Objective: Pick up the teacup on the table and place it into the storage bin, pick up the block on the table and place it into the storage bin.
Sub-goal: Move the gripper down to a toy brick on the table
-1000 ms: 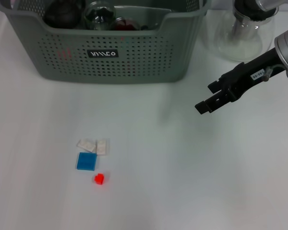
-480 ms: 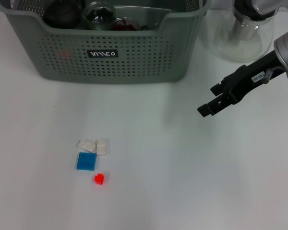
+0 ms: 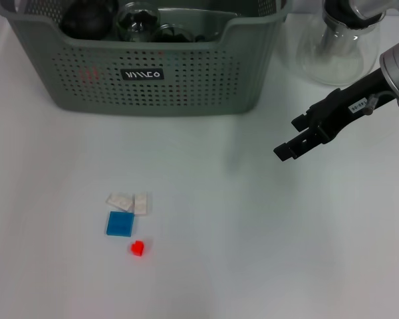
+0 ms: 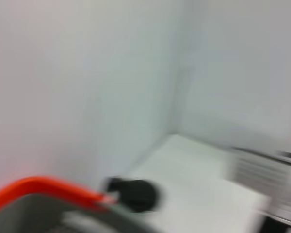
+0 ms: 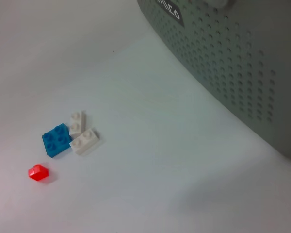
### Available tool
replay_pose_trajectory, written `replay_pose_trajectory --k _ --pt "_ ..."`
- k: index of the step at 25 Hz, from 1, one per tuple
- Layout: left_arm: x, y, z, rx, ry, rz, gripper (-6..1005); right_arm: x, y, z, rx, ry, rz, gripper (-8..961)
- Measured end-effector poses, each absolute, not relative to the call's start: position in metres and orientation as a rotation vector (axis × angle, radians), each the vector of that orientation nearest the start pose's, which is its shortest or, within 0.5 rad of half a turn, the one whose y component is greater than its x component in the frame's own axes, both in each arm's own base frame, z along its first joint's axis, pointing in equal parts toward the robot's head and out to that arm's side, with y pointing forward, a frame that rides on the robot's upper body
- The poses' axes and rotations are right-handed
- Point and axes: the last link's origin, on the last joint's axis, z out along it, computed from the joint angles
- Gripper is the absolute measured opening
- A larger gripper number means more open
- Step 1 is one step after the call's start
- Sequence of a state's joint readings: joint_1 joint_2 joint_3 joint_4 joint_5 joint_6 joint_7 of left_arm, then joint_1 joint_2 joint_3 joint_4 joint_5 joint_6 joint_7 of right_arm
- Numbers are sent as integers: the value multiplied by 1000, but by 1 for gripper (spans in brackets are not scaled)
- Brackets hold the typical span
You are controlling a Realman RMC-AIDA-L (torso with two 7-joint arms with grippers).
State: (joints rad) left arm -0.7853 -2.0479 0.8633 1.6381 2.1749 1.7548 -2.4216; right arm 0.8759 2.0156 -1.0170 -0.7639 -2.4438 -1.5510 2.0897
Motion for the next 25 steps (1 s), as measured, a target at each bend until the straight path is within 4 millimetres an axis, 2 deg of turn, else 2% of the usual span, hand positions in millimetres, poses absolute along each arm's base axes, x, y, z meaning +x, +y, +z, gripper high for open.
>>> replay_pose_trajectory --k 1,4,6,9,14,20,25 --pt "-61 351 124 -2743 -456 -371 860 188 391 -7 -2925 881 -251 927" --pt "-68 320 120 -2839 -346 -338 861 188 391 -7 -2922 888 -249 927" --pt "-75 308 112 -2863 -324 -288 860 189 391 -7 -2919 893 -246 927" --pt "-95 295 86 -2904 -322 -127 858 189 390 -7 -2917 900 -245 928" --pt "-129 295 48 -2957 -381 178 854 191 389 -8 -2918 907 -245 928" --pt "-162 307 23 -2984 -407 449 849 193 388 -9 -2919 918 -249 927" --pt "-166 314 2 -2950 -334 587 846 194 387 -9 -2916 928 -247 927"
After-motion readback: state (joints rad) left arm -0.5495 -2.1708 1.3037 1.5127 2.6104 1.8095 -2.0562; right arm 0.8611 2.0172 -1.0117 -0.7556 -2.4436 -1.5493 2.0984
